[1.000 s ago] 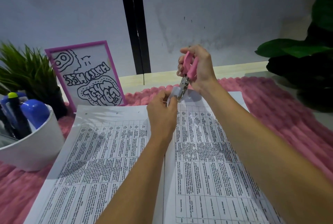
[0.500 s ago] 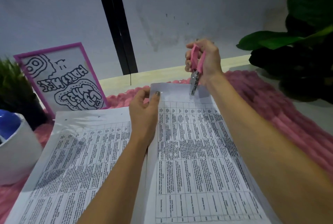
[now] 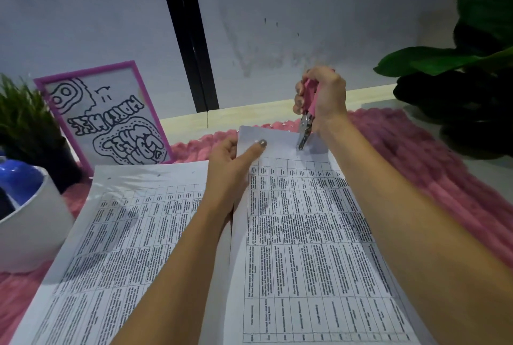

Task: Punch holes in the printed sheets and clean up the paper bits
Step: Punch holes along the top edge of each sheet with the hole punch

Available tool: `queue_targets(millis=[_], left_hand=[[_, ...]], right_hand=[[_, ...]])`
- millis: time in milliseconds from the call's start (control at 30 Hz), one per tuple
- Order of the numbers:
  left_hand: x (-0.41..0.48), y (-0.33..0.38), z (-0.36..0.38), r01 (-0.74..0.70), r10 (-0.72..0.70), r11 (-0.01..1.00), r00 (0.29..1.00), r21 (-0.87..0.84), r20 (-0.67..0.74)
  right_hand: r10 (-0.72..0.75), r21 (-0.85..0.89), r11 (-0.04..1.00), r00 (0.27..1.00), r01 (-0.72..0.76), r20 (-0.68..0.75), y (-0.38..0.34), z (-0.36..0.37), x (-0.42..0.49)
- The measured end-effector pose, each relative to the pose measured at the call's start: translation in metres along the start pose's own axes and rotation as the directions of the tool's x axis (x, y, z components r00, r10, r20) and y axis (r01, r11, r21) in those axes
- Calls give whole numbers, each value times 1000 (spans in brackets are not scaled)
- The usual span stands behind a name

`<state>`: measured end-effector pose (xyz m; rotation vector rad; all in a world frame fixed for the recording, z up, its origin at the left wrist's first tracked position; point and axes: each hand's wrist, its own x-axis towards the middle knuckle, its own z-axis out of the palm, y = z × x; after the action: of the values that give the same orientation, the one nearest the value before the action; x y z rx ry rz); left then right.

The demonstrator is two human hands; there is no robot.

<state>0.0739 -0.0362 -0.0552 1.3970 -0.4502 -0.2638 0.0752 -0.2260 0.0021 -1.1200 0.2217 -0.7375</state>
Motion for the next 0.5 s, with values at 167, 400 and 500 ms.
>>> queue_targets(millis=[167, 400, 500], left_hand=[[0, -4, 3, 36, -36, 994, 999, 100, -9], [-2, -6, 6, 35, -25, 995, 994, 99, -104], [-3, -5, 7, 8, 4, 994, 994, 110, -108]], right_hand=[[16, 2, 1000, 1000, -16, -16, 1, 2, 0], [66, 35, 997, 978, -75, 198, -9, -6, -11], [88, 119, 985, 959, -124, 268, -13, -15, -17]])
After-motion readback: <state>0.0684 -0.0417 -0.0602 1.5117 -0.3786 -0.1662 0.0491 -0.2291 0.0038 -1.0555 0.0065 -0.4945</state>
